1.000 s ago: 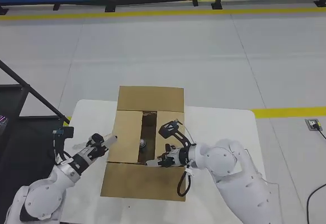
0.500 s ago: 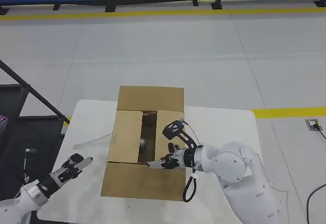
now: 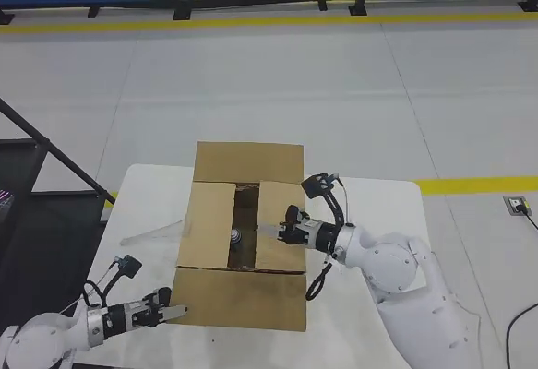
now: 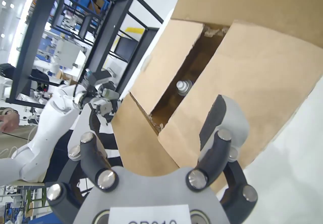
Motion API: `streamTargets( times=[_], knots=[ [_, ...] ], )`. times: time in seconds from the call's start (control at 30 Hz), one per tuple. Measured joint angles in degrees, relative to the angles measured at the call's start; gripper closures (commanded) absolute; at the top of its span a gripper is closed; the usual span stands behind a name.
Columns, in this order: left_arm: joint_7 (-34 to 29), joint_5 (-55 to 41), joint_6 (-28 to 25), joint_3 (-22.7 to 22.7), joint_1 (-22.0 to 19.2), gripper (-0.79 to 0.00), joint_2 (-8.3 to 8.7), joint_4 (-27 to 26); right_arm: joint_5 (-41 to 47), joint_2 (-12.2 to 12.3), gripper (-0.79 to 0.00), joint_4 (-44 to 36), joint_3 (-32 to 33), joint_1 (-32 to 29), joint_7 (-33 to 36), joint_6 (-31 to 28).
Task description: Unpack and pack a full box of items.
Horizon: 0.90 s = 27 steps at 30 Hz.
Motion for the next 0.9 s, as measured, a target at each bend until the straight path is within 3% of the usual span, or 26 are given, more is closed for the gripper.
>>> streamTargets(
  times=[0.27, 0.53, 0.9],
  knots=[
    [-2.5, -9.0, 2.7, 4.9, -1.4, -0.785, 2.75, -1.8, 2.4, -0.4, -0.785, 16.3, 1.1, 8.1, -10.3, -2.4],
    [-2.5, -18.4, 2.7, 4.8, -1.8, -0.785, 5.42, -1.5, 3.7, -2.0, -0.785, 35.2, -2.2, 17.0, -20.5, -6.2],
    [-0.5, -24.5, 0.6, 4.1, -1.2, -0.785, 7.53, -0.6, 4.0, -4.3, -0.785, 49.4, -6.9, 24.5, -27.7, -9.1]
  ],
)
